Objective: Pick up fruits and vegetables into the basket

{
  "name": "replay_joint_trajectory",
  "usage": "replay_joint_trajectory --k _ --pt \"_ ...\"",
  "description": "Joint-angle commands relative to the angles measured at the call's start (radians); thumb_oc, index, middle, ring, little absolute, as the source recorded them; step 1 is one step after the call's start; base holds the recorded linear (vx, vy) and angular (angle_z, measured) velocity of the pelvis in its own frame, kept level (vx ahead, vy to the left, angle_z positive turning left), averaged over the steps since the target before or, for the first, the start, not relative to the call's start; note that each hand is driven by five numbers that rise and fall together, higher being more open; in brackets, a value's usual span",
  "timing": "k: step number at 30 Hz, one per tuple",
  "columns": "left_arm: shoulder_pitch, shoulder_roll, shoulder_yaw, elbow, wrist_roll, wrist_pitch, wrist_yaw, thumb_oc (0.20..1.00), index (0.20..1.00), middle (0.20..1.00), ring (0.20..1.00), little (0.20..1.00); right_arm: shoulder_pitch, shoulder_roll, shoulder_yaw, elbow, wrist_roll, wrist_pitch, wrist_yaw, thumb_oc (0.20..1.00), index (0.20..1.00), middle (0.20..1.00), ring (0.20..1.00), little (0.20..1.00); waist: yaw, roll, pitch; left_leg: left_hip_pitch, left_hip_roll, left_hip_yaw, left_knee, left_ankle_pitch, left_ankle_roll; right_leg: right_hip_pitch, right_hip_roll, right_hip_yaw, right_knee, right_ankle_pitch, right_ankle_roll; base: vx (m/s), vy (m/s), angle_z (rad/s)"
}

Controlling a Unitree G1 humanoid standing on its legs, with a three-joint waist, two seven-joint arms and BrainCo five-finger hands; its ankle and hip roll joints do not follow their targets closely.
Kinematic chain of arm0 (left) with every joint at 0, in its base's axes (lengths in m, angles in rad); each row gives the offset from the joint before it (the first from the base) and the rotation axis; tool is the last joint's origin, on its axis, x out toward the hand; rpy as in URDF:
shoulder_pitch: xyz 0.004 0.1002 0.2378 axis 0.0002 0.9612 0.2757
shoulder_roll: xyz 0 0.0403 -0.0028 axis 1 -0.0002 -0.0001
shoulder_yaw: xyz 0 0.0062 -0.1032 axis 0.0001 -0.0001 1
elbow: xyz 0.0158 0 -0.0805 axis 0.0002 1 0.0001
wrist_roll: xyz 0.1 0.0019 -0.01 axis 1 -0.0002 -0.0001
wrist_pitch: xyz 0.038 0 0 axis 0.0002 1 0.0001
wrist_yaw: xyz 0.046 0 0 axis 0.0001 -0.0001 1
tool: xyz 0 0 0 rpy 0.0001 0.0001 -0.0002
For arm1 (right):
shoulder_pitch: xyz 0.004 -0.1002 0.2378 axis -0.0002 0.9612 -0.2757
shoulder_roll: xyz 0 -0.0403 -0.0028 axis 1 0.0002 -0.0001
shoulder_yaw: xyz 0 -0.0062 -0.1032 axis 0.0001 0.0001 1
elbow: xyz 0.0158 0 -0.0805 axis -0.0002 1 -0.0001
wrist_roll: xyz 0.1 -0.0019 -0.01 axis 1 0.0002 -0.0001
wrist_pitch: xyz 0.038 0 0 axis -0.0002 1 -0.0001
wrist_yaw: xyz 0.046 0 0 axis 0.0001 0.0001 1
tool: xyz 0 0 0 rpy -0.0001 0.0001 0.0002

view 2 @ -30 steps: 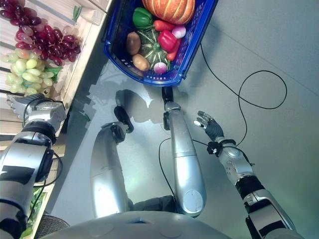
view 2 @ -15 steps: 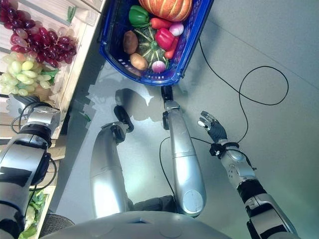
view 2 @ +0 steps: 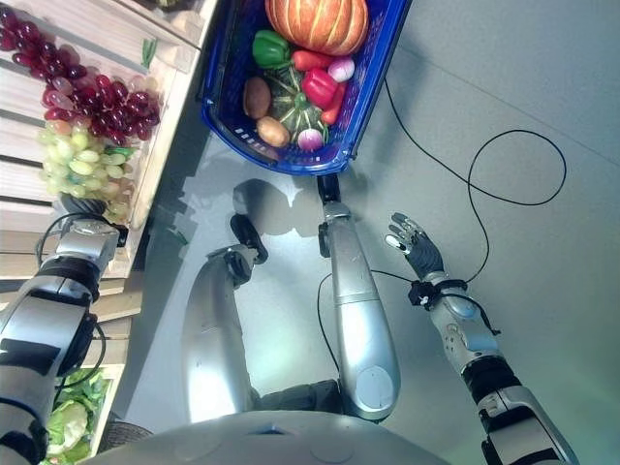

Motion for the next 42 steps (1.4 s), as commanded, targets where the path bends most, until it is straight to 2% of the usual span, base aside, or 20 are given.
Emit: replay_joint_trajectory --k 1,4,9,13,15,19,21,24,27,31,32,34,38,42 --pt "0.107 -0.018 -0.004 -0.049 0.094 -0.041 -0.055 0.200 0.200 0.200 0.200 0.200 0.116 -0.055 -0.032 -0.118 -0.093 -0.019 -0.008 1.000 1.000 1.000 1.000 1.000 -0.025 0.060 -0.037 0.001 -0.037 -0.011 -0.128 0.085 0.027 0.075 -0.027 -0.078 0.031 -0.134 0.033 -0.01 0.073 -0.03" --pt "0.145 0.008 0.010 -0.124 0.115 -0.060 -0.077 0.200 0.200 0.200 0.200 0.200 0.122 -0.070 -0.044 -0.168 -0.157 -0.024 -0.030 1.000 1.000 1.000 1.000 1.000 -0.018 0.071 -0.037 0.058 -0.046 -0.001 -0.153 0.091 0.022 0.136 -0.043 -0.086 0.006 -0.133 0.039 -0.02 0.051 -0.03" --pt "0.207 0.028 0.058 -0.184 0.064 -0.092 -0.192 0.200 0.200 0.200 0.200 0.200 0.110 -0.086 -0.045 -0.230 -0.272 -0.023 -0.082 1.000 1.000 1.000 1.000 1.000 0.001 0.083 -0.037 0.154 -0.063 0.003 -0.198 0.103 0.016 0.246 -0.062 -0.100 -0.040 -0.130 0.050 0.00 0.021 0.07" --pt "0.253 0.011 0.104 -0.215 -0.069 -0.111 -0.295 0.200 0.200 0.200 0.200 0.200 0.098 -0.095 -0.041 -0.255 -0.367 -0.009 -0.133 1.000 1.000 1.000 1.000 1.000 0.012 0.090 -0.037 0.215 -0.071 0.002 -0.229 0.110 0.014 0.315 -0.073 -0.106 -0.072 -0.130 0.056 0.01 0.009 0.03" --pt "0.303 -0.017 0.161 -0.269 -0.203 -0.116 -0.399 0.200 0.200 0.200 0.200 0.200 0.090 -0.111 -0.050 -0.284 -0.456 0.024 -0.179 1.000 1.000 1.000 1.000 1.000 0.020 0.102 -0.037 0.267 -0.081 0.000 -0.253 0.112 0.016 0.365 -0.080 -0.107 -0.088 -0.134 0.060 0.03 0.029 -0.04" --pt "0.366 -0.051 0.208 -0.342 -0.313 -0.121 -0.473 0.200 0.200 0.200 0.200 0.200 0.098 -0.123 -0.069 -0.314 -0.537 0.056 -0.223 1.000 1.000 1.000 1.000 1.000 0.028 0.113 -0.044 0.309 -0.089 -0.002 -0.270 0.110 0.020 0.409 -0.086 -0.108 -0.104 -0.139 0.064 0.03 0.028 0.01" --pt "0.431 -0.096 0.240 -0.418 -0.398 -0.124 -0.526 0.200 0.200 0.200 0.200 0.200 0.109 -0.136 -0.089 -0.334 -0.680 0.072 -0.322 1.000 1.000 1.000 1.000 1.000 0.038 0.119 -0.057 0.339 -0.095 -0.003 -0.277 0.099 0.028 0.444 -0.091 -0.109 -0.115 -0.145 0.068 0.02 -0.004 0.01" --pt "0.471 -0.115 0.249 -0.471 -0.413 -0.113 -0.553 0.200 0.200 0.200 0.200 0.200 0.112 -0.154 -0.096 -0.354 -0.813 0.086 -0.403 1.000 1.000 1.000 1.000 1.000 0.045 0.119 -0.062 0.358 -0.098 -0.006 -0.280 0.091 0.034 0.467 -0.092 -0.111 -0.120 -0.149 0.072 0.03 -0.037 -0.01" --pt "0.523 -0.134 0.239 -0.552 -0.373 -0.086 -0.576 0.200 0.200 0.200 0.200 0.200 0.102 -0.199 -0.098 -0.394 -1.092 0.102 -0.512 1.000 1.000 1.000 1.000 1.000 0.055 0.119 -0.068 0.378 -0.100 -0.012 -0.283 0.081 0.042 0.493 -0.096 -0.114 -0.127 -0.152 0.079 0.02 -0.056 0.02" --pt "0.558 -0.097 0.208 -0.663 -0.278 -0.028 -0.622 0.200 0.200 0.200 0.200 0.200 0.043 -0.269 -0.056 -0.472 -1.323 0.136 -0.506 1.000 1.000 1.000 1.000 1.000 0.073 0.125 -0.072 0.401 -0.104 -0.026 -0.291 0.073 0.046 0.525 -0.103 -0.116 -0.143 -0.152 0.089 -0.01 -0.067 0.06" --pt "0.565 -0.080 0.200 -0.700 -0.266 -0.008 -0.641 0.200 0.200 0.200 0.200 0.200 0.019 -0.289 -0.034 -0.495 -1.366 0.139 -0.490 1.000 1.000 1.000 1.000 1.000 0.079 0.126 -0.073 0.397 -0.104 -0.020 -0.302 0.101 0.053 0.525 -0.106 -0.124 -0.160 -0.124 0.085 -0.09 -0.076 0.06" --pt "0.570 -0.059 0.192 -0.740 -0.267 0.018 -0.682 0.200 0.200 0.200 0.200 0.200 -0.012 -0.318 -0.004 -0.522 -1.427 0.126 -0.472 1.000 1.000 1.000 1.000 1.000 0.089 0.129 -0.075 0.404 -0.106 -0.026 -0.307 0.101 0.053 0.537 -0.111 -0.128 -0.166 -0.124 0.089 -0.05 -0.086 0.06" --pt "0.577 -0.015 0.161 -0.864 -0.355 0.110 -0.803 0.200 0.200 0.200 0.200 0.200 -0.113 -0.385 0.107 -0.571 -1.523 0.100 -0.449 1.000 1.000 1.000 1.000 1.000 0.124 0.140 -0.086 0.421 -0.117 -0.041 -0.318 0.098 0.054 0.568 -0.129 -0.145 -0.189 -0.122 0.099 -0.02 -0.094 0.12" --pt "0.568 0.005 0.124 -0.945 -0.428 0.159 -0.850 0.200 0.200 0.200 0.200 0.200 -0.195 -0.402 0.189 -0.574 -1.546 0.094 -0.455 1.000 1.000 1.000 1.000 1.000 0.147 0.146 -0.094 0.431 -0.125 -0.052 -0.326 0.099 0.052 0.586 -0.142 -0.156 -0.202 -0.118 0.105 -0.01 -0.062 0.12"
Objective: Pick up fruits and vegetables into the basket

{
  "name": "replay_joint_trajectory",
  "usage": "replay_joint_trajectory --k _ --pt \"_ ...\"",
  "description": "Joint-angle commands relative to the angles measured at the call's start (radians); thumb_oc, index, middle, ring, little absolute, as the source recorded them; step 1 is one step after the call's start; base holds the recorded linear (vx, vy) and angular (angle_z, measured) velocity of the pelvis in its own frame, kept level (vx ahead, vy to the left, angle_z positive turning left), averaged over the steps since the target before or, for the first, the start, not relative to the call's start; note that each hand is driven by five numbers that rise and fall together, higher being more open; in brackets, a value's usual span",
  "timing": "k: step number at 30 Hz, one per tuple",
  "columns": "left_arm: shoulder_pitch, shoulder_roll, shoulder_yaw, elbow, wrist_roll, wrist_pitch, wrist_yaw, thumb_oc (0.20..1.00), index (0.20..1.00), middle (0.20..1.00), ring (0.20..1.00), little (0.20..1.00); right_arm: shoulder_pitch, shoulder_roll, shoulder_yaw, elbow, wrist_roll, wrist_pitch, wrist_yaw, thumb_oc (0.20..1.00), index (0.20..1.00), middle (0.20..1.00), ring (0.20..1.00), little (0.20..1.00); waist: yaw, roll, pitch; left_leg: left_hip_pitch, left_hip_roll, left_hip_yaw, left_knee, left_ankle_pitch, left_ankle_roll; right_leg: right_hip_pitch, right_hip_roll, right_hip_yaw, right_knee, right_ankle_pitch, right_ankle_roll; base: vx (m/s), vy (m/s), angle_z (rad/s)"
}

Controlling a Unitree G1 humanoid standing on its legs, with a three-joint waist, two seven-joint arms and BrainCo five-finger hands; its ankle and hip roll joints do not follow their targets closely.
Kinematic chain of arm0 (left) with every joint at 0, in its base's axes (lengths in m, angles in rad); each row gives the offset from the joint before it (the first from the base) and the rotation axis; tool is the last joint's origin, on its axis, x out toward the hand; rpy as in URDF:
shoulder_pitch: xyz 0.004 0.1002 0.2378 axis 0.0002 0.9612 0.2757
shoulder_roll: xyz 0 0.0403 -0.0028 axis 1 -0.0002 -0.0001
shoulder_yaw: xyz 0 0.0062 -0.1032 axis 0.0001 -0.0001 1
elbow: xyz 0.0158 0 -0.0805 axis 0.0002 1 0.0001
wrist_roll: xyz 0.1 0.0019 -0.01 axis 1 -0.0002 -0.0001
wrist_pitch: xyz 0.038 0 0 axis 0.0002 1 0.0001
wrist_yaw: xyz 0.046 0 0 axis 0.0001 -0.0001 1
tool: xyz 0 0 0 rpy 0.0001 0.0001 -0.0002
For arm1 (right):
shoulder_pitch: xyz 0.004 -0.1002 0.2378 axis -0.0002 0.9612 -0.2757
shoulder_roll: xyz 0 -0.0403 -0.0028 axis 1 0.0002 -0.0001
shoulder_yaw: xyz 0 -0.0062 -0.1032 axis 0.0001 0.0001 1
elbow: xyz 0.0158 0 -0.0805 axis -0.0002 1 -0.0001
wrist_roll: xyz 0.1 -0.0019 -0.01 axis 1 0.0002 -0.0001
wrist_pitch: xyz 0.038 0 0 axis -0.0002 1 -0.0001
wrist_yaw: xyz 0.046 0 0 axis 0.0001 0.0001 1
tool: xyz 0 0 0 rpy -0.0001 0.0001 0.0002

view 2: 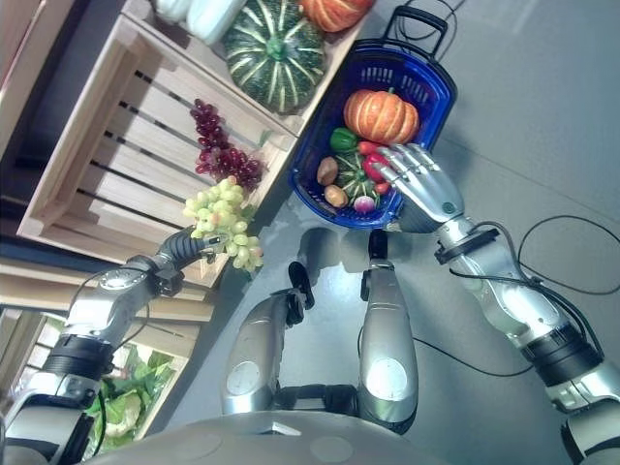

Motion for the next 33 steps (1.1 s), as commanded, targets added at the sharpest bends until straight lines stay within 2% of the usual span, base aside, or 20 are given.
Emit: replay_joint_trajectory --k 1,2,4,5,9,16,27,33 --pt "0.054 0.068 -0.040 -0.096 -0.120 0.046 -0.067 0.200 0.200 0.200 0.200 0.200 -0.043 -0.006 0.053 -0.042 -0.018 -0.027 -0.018 1.000 1.000 1.000 1.000 1.000 0.016 -0.018 -0.101 -0.063 -0.072 -0.035 0.017 -0.011 0.068 0.116 -0.085 -0.026 0.016 -0.128 0.112 0.00 -0.043 0.15" --pt "0.055 0.068 -0.039 -0.096 -0.121 0.046 -0.066 0.200 0.200 0.200 0.200 0.200 -0.045 -0.006 0.054 -0.042 -0.018 -0.027 -0.019 1.000 1.000 1.000 1.000 1.000 0.015 -0.018 -0.101 -0.063 -0.072 -0.035 0.016 -0.011 0.068 0.116 -0.085 -0.026 0.016 -0.128 0.112 0.00 -0.072 0.16" --pt "0.036 0.090 -0.056 -0.172 -0.197 0.100 -0.128 0.200 0.200 0.200 0.200 0.200 -0.113 -0.022 0.113 -0.036 0.005 -0.037 -0.022 1.000 1.000 1.000 1.000 1.000 0.033 -0.013 -0.108 -0.051 -0.077 -0.047 0.011 -0.013 0.067 0.133 -0.095 -0.032 0.006 -0.126 0.114 0.01 -0.063 0.12" --pt "0.034 0.093 -0.057 -0.182 -0.204 0.107 -0.141 0.200 0.200 0.200 0.200 0.200 -0.122 -0.022 0.122 -0.032 0.011 -0.043 -0.023 1.000 1.000 1.000 1.000 1.000 0.034 -0.012 -0.108 -0.049 -0.078 -0.049 0.010 -0.013 0.066 0.137 -0.096 -0.034 0.004 -0.125 0.114 0.02 -0.037 0.14" --pt "0.006 0.134 -0.091 -0.274 -0.208 0.151 -0.241 0.200 0.200 0.200 0.200 0.200 -0.186 -0.032 0.176 -0.023 0.096 -0.095 -0.014 1.000 1.000 1.000 1.000 1.000 0.052 -0.012 -0.123 -0.038 -0.081 -0.062 0.000 -0.009 0.066 0.151 -0.103 -0.035 -0.009 -0.114 0.116 0.02 -0.045 0.18" --pt "-0.051 0.173 -0.149 -0.341 -0.155 0.219 -0.351 0.200 0.200 0.200 0.200 0.200 -0.238 -0.010 0.230 -0.016 0.198 -0.133 0.012 1.000 1.000 1.000 1.000 1.000 0.066 -0.024 -0.126 -0.026 -0.078 -0.076 -0.004 -0.011 0.065 0.169 -0.100 -0.040 -0.020 -0.107 0.119 -0.01 -0.064 0.06" --pt "-0.177 0.172 -0.295 -0.396 -0.019 0.215 -0.500 0.200 0.200 0.200 0.200 0.200 -0.395 0.075 0.359 -0.019 0.334 -0.160 0.156 1.000 1.000 1.000 1.000 1.000 0.078 -0.029 -0.119 -0.011 -0.081 -0.088 -0.012 -0.010 0.059 0.183 -0.102 -0.045 -0.028 -0.100 0.118 -0.01 -0.016 0.06" --pt "-0.228 0.155 -0.348 -0.411 0.008 0.224 -0.520 0.200 0.200 0.200 0.200 0.200 -0.447 0.120 0.400 -0.031 0.400 -0.144 0.202 1.000 1.000 1.000 1.000 1.000 0.081 -0.032 -0.115 -0.009 -0.080 -0.088 -0.013 -0.009 0.057 0.182 -0.104 -0.048 -0.026 -0.096 0.119 -0.01 -0.009 0.05"
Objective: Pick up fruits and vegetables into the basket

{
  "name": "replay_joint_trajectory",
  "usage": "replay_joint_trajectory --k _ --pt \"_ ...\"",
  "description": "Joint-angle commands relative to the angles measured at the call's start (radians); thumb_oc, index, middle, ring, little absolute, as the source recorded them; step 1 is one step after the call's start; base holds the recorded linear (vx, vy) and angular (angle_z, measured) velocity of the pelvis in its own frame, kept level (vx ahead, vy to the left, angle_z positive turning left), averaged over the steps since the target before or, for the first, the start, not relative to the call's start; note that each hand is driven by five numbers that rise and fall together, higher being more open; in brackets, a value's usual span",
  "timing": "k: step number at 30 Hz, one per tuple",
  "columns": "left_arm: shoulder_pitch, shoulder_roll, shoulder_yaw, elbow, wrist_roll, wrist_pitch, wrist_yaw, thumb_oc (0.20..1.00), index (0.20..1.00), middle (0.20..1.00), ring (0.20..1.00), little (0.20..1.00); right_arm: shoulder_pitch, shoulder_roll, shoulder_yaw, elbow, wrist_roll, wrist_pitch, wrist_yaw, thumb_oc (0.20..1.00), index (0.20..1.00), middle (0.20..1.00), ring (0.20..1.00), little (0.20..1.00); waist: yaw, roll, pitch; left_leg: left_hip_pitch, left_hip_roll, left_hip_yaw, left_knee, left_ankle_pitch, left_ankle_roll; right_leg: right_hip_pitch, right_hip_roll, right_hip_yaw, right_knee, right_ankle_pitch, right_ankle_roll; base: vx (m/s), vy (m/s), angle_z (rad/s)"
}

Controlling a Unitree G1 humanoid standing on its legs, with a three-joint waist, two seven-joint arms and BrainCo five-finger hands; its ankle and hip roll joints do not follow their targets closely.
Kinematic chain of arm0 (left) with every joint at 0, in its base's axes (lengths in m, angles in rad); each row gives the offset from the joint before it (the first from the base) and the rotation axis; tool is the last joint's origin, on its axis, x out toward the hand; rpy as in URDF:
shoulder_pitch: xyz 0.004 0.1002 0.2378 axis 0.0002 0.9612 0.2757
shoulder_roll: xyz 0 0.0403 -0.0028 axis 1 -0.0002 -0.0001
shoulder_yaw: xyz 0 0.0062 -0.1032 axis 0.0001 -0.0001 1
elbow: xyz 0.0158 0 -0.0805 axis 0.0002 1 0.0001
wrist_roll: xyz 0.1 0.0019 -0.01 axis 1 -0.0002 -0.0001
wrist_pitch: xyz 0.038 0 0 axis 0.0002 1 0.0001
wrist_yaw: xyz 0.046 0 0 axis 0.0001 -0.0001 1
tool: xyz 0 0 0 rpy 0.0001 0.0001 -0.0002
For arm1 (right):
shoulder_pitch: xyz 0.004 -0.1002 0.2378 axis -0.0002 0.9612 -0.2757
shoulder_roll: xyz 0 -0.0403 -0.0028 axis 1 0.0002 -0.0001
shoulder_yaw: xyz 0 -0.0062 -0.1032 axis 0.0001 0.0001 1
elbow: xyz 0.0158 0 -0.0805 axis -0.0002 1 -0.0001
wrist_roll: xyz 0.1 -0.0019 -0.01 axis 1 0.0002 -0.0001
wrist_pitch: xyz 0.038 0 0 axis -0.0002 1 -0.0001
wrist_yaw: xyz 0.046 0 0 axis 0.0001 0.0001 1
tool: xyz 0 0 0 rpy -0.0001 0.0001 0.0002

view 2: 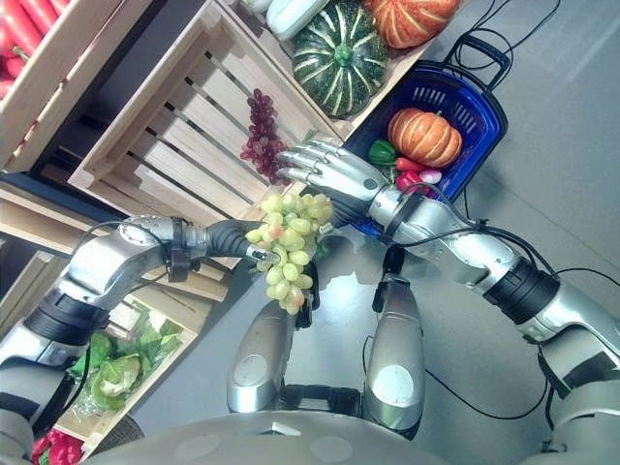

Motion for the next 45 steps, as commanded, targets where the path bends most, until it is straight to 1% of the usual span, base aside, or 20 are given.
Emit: replay_joint_trajectory --k 1,5,8,10,11,13,14,16,18,21,24,27,31,37,42,45 --pt "0.050 0.015 -0.078 -0.103 0.013 -0.027 -0.054 0.200 0.200 0.200 0.200 0.200 -0.027 0.085 0.044 -0.034 0.091 -0.027 0.022 1.000 1.000 1.000 1.000 1.000 0.008 -0.043 -0.111 -0.050 -0.035 -0.005 0.046 -0.057 0.046 0.104 -0.049 0.025 -0.025 -0.096 0.118 0.00 -0.009 0.04" --pt "0.018 -0.003 -0.109 -0.107 0.033 -0.057 -0.055 0.200 0.200 0.200 0.200 0.200 -0.050 0.116 0.067 -0.021 0.196 -0.011 0.110 1.000 1.000 1.000 1.000 1.000 0.010 -0.047 -0.107 -0.051 -0.033 -0.005 0.048 -0.057 0.044 0.102 -0.051 0.022 -0.022 -0.095 0.117 0.00 -0.011 0.04" --pt "-0.003 -0.022 -0.130 -0.110 0.053 -0.093 -0.050 0.200 0.200 0.200 0.200 0.200 -0.058 0.140 0.087 -0.004 0.280 0.005 0.194 1.000 1.000 1.000 1.000 1.000 0.012 -0.051 -0.103 -0.054 -0.033 -0.006 0.051 -0.057 0.043 0.098 -0.053 0.019 -0.017 -0.095 0.116 -0.01 -0.012 0.04" --pt "-0.016 -0.031 -0.145 -0.108 0.068 -0.129 -0.041 0.200 0.200 0.200 0.200 0.200 -0.062 0.153 0.104 0.003 0.301 0.013 0.246 1.000 1.000 1.000 1.000 1.000 0.013 -0.053 -0.102 -0.056 -0.032 -0.007 0.053 -0.057 0.042 0.097 -0.055 0.017 -0.015 -0.095 0.116 0.00 0.000 0.00" --pt "-0.035 -0.036 -0.157 -0.105 0.078 -0.157 -0.034 0.200 0.200 0.200 0.200 0.200 -0.072 0.167 0.120 0.012 0.335 0.039 0.317 1.000 1.000 1.000 1.000 1.000 0.014 -0.055 -0.102 -0.056 -0.033 -0.007 0.050 -0.055 0.042 0.097 -0.055 0.016 -0.016 -0.095 0.116 0.00 0.000 0.00" --pt "-0.046 -0.039 -0.166 -0.105 0.084 -0.175 -0.033 0.200 0.200 0.200 0.200 0.200 -0.080 0.175 0.134 0.017 0.336 0.053 0.338 1.000 1.000 1.000 1.000 1.000 0.016 -0.057 -0.100 -0.057 -0.031 -0.007 0.051 -0.054 0.042 0.095 -0.056 0.014 -0.013 -0.094 0.116 0.00 -0.015 0.05" --pt "-0.061 -0.041 -0.178 -0.101 0.083 -0.198 -0.015 0.200 0.200 0.200 0.200 0.200 -0.091 0.186 0.151 0.034 0.347 0.077 0.382 1.000 1.000 1.000 1.000 1.000 0.017 -0.061 -0.100 -0.059 -0.031 -0.006 0.051 -0.053 0.041 0.092 -0.057 0.013 -0.012 -0.093 0.115 0.00 -0.014 0.05" --pt "-0.079 -0.047 -0.190 -0.092 0.072 -0.216 0.005 0.200 0.200 0.200 0.200 0.200 -0.100 0.195 0.168 0.058 0.319 0.076 0.399 1.000 1.000 1.000 1.000 1.000 0.017 -0.064 -0.099 -0.058 -0.027 -0.004 0.051 -0.052 0.041 0.093 -0.057 0.012 -0.011 -0.093 0.114 0.00 -0.009 0.02" --pt "-0.090 -0.053 -0.196 -0.093 0.066 -0.229 0.024 0.200 0.200 0.200 0.200 0.200 -0.105 0.202 0.178 0.069 0.310 0.089 0.417 1.000 1.000 1.000 1.000 1.000 0.017 -0.066 -0.097 -0.060 -0.025 -0.003 0.052 -0.051 0.040 0.091 -0.056 0.011 -0.009 -0.093 0.113 0.00 0.000 0.00" --pt "-0.098 -0.063 -0.199 -0.084 0.061 -0.256 0.034 0.200 0.200 0.200 0.200 0.200 -0.098 0.214 0.180 0.090 0.300 0.081 0.455 1.000 1.000 1.000 1.000 1.000 0.015 -0.068 -0.097 -0.059 -0.023 -0.001 0.050 -0.050 0.039 0.090 -0.055 0.011 -0.009 -0.093 0.112 0.00 0.000 0.00" --pt "-0.106 -0.078 -0.202 -0.076 0.059 -0.287 0.052 0.200 0.200 0.200 0.200 0.200 -0.100 0.226 0.186 0.108 0.256 0.052 0.501 1.000 1.000 1.000 1.000 1.000 0.014 -0.069 -0.095 -0.056 -0.023 0.000 0.049 -0.048 0.039 0.089 -0.055 0.012 -0.005 -0.093 0.110 0.00 0.000 0.00" --pt "-0.113 -0.089 -0.203 -0.072 0.061 -0.313 0.067 0.200 0.200 0.200 0.200 0.200 -0.103 0.233 0.195 0.132 0.205 0.039 0.543 1.000 1.000 1.000 1.000 1.000 0.015 -0.070 -0.095 -0.055 -0.022 0.000 0.050 -0.048 0.038 0.087 -0.055 0.010 0.001 -0.094 0.108 0.00 0.000 0.00" --pt "-0.118 -0.093 -0.200 -0.070 0.063 -0.323 0.083 0.200 0.200 0.200 0.200 0.200 -0.109 0.231 0.206 0.150 0.152 0.034 0.559 1.000 1.000 1.000 1.000 1.000 0.015 -0.070 -0.095 -0.050 -0.020 0.001 0.045 -0.047 0.036 0.088 -0.055 0.010 0.001 -0.094 0.108 0.00 0.000 0.00" --pt "-0.118 -0.091 -0.191 -0.065 0.082 -0.299 0.095 0.200 0.200 0.200 0.200 0.200 -0.104 0.222 0.191 0.164 0.113 0.080 0.542 1.000 1.000 1.000 1.000 1.000 0.013 -0.074 -0.095 -0.046 -0.018 0.006 0.043 -0.046 0.035 0.087 -0.053 0.011 0.005 -0.095 0.108 0.00 0.000 0.00" --pt "-0.103 -0.080 -0.174 -0.063 0.121 -0.279 0.084 0.200 0.200 0.200 0.200 0.200 -0.092 0.188 0.169 0.151 0.053 0.066 0.569 1.000 1.000 1.000 1.000 1.000 0.007 -0.078 -0.095 -0.042 -0.012 0.011 0.041 -0.044 0.034 0.088 -0.050 0.012 0.003 -0.095 0.108 0.00 0.000 0.00" --pt "-0.090 -0.060 -0.161 -0.068 0.128 -0.270 0.082 0.200 0.200 0.200 0.200 0.200 -0.081 0.156 0.162 0.123 0.050 0.052 0.583 1.000 1.000 1.000 1.000 1.000 0.005 -0.078 -0.094 -0.036 -0.009 0.014 0.039 -0.044 0.034 0.092 -0.047 0.013 0.002 -0.095 0.108 0.00 0.000 0.00"
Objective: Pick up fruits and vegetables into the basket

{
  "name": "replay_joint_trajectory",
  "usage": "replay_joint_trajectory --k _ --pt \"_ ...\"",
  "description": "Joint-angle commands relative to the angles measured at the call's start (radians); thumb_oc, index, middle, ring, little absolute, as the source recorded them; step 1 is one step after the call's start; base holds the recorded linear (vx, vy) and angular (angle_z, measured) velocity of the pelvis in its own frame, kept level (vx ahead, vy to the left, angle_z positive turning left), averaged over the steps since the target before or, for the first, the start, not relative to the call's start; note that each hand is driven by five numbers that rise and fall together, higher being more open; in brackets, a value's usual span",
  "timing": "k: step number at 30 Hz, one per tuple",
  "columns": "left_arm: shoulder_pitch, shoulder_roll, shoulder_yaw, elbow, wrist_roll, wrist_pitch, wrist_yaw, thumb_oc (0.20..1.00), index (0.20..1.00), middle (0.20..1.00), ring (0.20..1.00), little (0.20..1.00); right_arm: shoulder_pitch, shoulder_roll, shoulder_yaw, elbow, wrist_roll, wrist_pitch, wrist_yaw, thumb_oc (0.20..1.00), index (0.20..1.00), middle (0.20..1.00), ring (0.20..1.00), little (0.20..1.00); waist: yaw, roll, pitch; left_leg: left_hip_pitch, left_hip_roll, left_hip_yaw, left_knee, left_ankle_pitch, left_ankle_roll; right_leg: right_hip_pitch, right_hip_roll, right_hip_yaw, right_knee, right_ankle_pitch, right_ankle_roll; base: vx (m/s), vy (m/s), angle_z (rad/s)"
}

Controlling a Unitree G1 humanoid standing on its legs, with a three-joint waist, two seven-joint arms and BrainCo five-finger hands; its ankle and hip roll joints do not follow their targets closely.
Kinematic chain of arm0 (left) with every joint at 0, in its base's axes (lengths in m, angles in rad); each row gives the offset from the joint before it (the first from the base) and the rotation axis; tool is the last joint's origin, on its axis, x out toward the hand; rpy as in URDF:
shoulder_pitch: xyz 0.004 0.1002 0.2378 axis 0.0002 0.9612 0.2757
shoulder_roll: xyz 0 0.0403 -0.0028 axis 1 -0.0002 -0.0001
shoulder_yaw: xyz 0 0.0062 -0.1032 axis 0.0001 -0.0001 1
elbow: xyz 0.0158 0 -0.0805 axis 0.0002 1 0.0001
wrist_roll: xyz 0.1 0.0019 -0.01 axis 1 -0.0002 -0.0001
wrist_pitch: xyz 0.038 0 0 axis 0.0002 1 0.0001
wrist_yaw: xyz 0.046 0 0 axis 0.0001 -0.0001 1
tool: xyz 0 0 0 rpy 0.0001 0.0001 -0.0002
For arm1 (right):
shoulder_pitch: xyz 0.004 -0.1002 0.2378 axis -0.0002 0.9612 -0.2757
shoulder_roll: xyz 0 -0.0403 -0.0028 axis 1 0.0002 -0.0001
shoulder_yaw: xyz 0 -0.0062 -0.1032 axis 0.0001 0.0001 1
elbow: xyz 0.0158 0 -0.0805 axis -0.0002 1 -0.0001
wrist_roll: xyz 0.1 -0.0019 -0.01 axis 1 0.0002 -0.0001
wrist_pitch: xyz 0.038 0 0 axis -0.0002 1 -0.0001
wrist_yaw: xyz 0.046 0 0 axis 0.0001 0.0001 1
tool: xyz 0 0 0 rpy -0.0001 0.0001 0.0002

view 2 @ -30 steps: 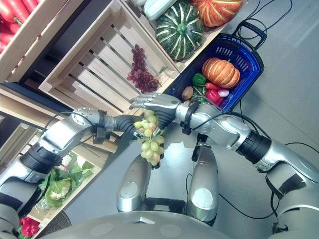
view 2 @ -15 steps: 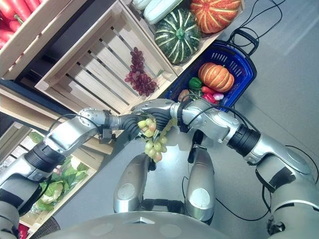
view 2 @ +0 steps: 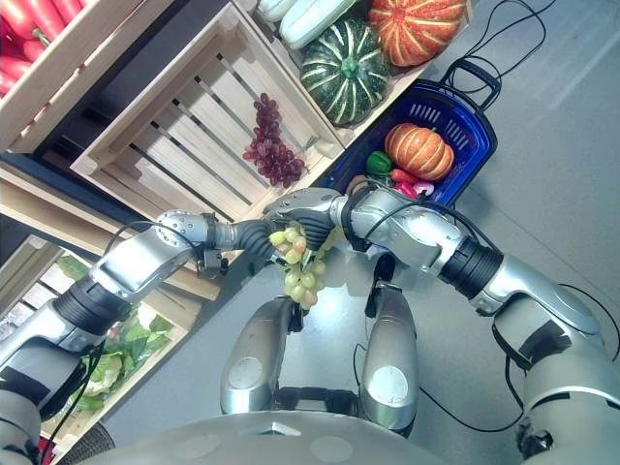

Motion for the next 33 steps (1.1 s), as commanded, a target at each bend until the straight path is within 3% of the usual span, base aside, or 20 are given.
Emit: replay_joint_trajectory --k 1,12,22,26,33 --pt "0.004 -0.033 0.034 -0.114 -0.016 -0.086 -0.036 0.200 0.200 0.200 0.200 0.200 0.066 -0.014 0.046 -0.036 -0.038 -0.025 0.047 1.000 1.000 1.000 1.000 1.000 -0.005 -0.021 -0.065 -0.024 -0.007 0.022 0.020 -0.050 0.030 0.091 -0.032 0.026 -0.011 -0.089 0.099 0.00 0.000 0.00" --pt "0.038 -0.012 0.048 -0.141 -0.006 -0.060 -0.054 0.200 0.200 0.200 0.200 0.200 0.062 -0.050 0.019 -0.127 -0.036 -0.030 0.053 1.000 1.000 1.000 1.000 1.000 -0.007 -0.020 -0.062 -0.019 -0.009 0.026 0.021 -0.049 0.032 0.092 -0.026 0.033 -0.005 -0.094 0.095 0.00 0.000 0.00" --pt "0.042 -0.009 0.048 -0.142 -0.038 -0.083 -0.039 0.200 0.200 0.200 0.200 0.200 0.056 -0.064 0.037 -0.107 -0.081 -0.056 0.040 1.000 1.000 1.000 1.000 1.000 -0.008 -0.015 -0.062 -0.022 -0.011 0.028 0.025 -0.051 0.033 0.087 -0.027 0.036 0.001 -0.098 0.092 0.00 0.000 0.00" --pt "0.040 -0.008 0.049 -0.137 -0.061 -0.085 -0.032 0.200 0.200 0.200 0.200 0.200 0.058 -0.067 0.041 -0.087 -0.194 -0.024 -0.024 1.000 1.000 1.000 1.000 1.000 -0.009 -0.014 -0.060 -0.026 -0.010 0.030 0.030 -0.053 0.034 0.080 -0.029 0.035 0.010 -0.100 0.092 0.00 0.000 0.00" --pt "0.058 -0.020 0.063 -0.130 -0.096 -0.104 -0.007 0.200 0.200 0.200 0.200 0.200 0.100 -0.047 0.003 -0.016 -0.358 0.101 -0.114 1.000 1.000 1.000 1.000 1.000 -0.018 -0.007 -0.047 -0.033 -0.011 0.032 0.031 -0.052 0.037 0.070 -0.026 0.037 0.015 -0.101 0.091 0.00 0.000 0.00"
